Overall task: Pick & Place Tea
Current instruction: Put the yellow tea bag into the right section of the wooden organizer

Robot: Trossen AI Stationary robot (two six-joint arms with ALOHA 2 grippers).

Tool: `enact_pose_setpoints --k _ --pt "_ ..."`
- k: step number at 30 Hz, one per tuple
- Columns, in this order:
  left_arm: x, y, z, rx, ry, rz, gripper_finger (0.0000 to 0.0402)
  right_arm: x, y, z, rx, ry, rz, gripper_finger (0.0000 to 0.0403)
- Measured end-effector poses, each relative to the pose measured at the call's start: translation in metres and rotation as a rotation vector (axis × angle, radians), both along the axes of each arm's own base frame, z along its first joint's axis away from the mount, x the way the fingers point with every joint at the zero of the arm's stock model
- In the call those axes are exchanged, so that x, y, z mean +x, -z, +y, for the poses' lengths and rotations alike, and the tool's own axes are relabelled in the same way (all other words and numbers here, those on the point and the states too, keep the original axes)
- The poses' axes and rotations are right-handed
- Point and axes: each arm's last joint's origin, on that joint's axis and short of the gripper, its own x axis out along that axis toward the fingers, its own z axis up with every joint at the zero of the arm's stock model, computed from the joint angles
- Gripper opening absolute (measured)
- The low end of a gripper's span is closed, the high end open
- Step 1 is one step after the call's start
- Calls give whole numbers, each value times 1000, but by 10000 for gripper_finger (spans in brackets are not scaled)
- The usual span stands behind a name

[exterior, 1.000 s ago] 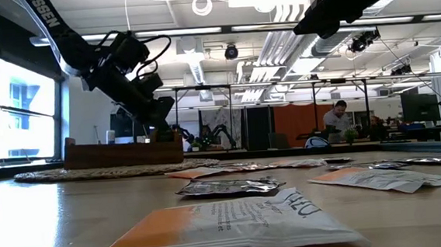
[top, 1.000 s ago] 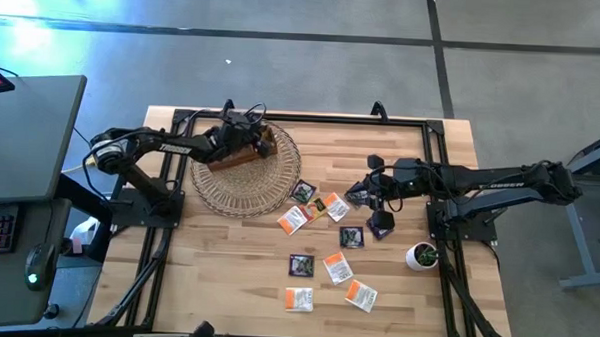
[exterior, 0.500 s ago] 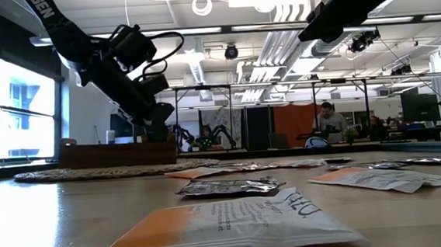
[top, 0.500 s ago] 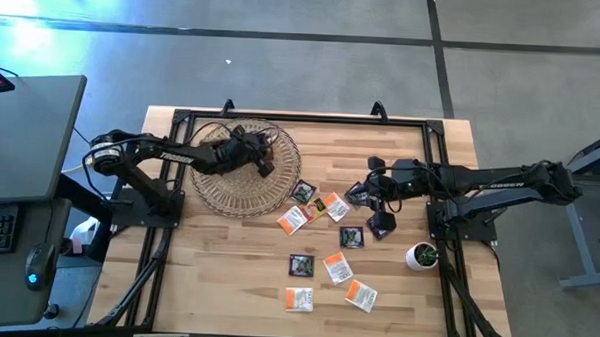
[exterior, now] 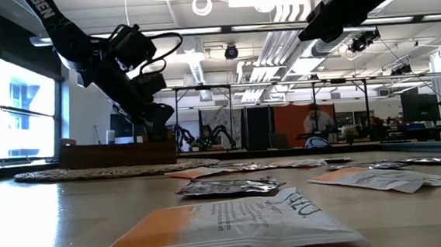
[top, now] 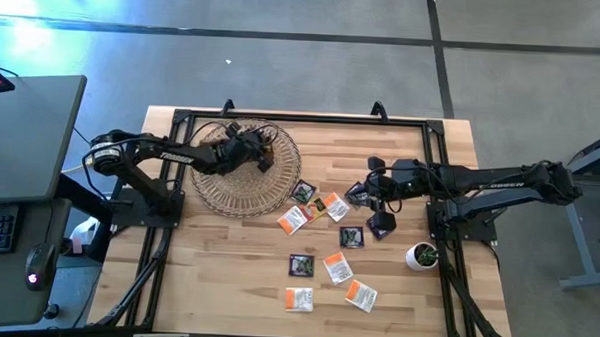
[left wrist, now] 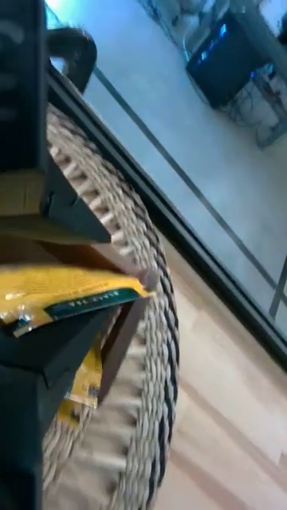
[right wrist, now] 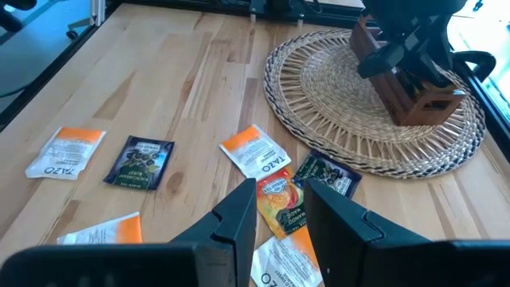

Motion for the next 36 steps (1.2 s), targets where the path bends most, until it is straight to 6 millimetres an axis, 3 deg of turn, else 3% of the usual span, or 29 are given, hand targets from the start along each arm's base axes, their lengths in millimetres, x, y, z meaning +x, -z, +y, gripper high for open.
enact_pose_setpoints --k 3,7,12,22,26,31,36 --pt "2 -2 -7 -11 41 -12 163 0 0 0 0 0 0 103" --pt "6 -20 -20 18 68 -62 175 0 0 0 0 -1 0 103" --pt "5 -60 -35 58 29 -96 176 0 0 0 9 4 1 103" --pt "5 -116 -67 -4 66 -247 174 5 1 -1 -6 41 -15 103" --pt "9 -138 -82 -9 123 -322 156 23 9 -5 -101 102 -39 103" --pt "11 -156 -107 -7 218 -327 127 58 36 -8 -235 94 -44 103" --pt "-5 -184 -135 -25 317 -406 105 94 49 -21 -471 95 -194 103"
